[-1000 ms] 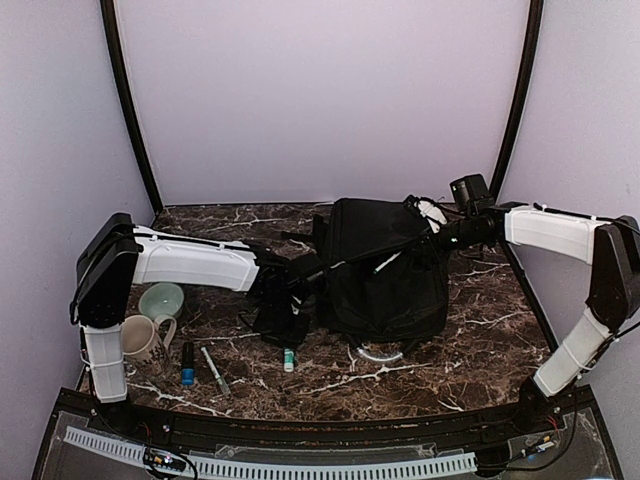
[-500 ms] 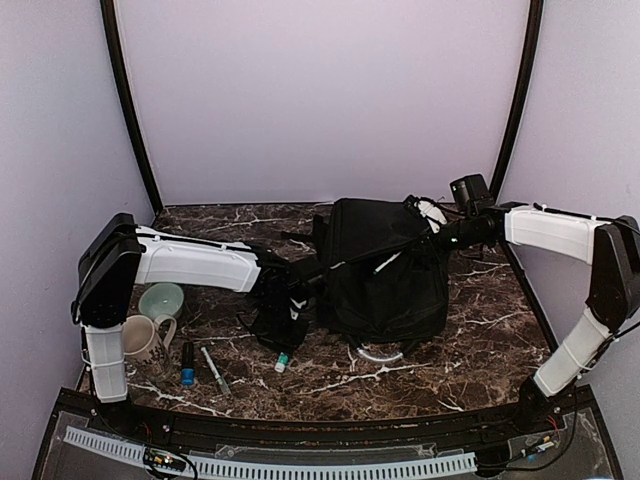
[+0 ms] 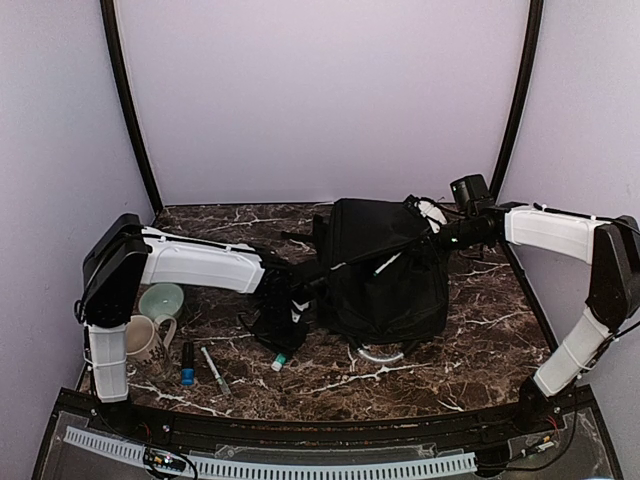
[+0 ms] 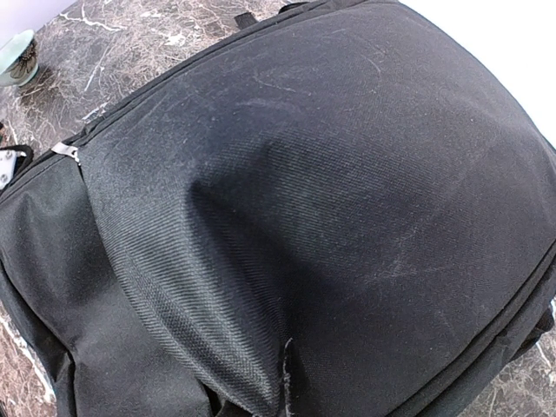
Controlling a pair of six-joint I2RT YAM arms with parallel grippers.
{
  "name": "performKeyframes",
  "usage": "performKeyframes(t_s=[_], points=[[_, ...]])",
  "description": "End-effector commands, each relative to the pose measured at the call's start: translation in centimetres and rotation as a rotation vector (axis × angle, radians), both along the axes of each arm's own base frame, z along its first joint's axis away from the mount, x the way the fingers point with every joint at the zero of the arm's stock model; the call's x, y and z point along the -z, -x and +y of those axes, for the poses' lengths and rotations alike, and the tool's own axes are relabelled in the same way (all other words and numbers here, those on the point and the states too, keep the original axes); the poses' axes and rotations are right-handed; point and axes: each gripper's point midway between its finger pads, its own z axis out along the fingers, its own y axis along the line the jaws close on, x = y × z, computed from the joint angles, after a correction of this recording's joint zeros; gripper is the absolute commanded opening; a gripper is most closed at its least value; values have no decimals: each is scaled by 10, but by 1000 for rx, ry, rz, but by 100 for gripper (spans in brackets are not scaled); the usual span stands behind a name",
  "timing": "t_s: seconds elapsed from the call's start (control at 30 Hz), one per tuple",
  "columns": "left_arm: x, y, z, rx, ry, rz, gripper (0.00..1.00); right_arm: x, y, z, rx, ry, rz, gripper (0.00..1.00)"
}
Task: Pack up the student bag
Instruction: Pick up the stationery from the center of the board.
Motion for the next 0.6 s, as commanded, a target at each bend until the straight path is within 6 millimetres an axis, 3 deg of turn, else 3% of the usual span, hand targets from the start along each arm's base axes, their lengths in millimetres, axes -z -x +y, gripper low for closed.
performKeyframes(t_s=[0.0,0.13,0.4,0.5,0.57], points=[[-30,-4,3,56,-6,-51,1,-10,-7,3,0,-39,-32,0],[-74,-8,-7,120,85,-137,0,-12,-7,5,-8,-48,-31,0],[-199,-34,-87,395,519,-507,0,-28,-4,7,-16,-74,-47,0],[-234,-43,-117,536,599,-649,0,-32,-1,9,-23,-90,-37,0],[-250,-49,-137,633,625,-735,0,-47,-4,13,-31,-104,-64,0]])
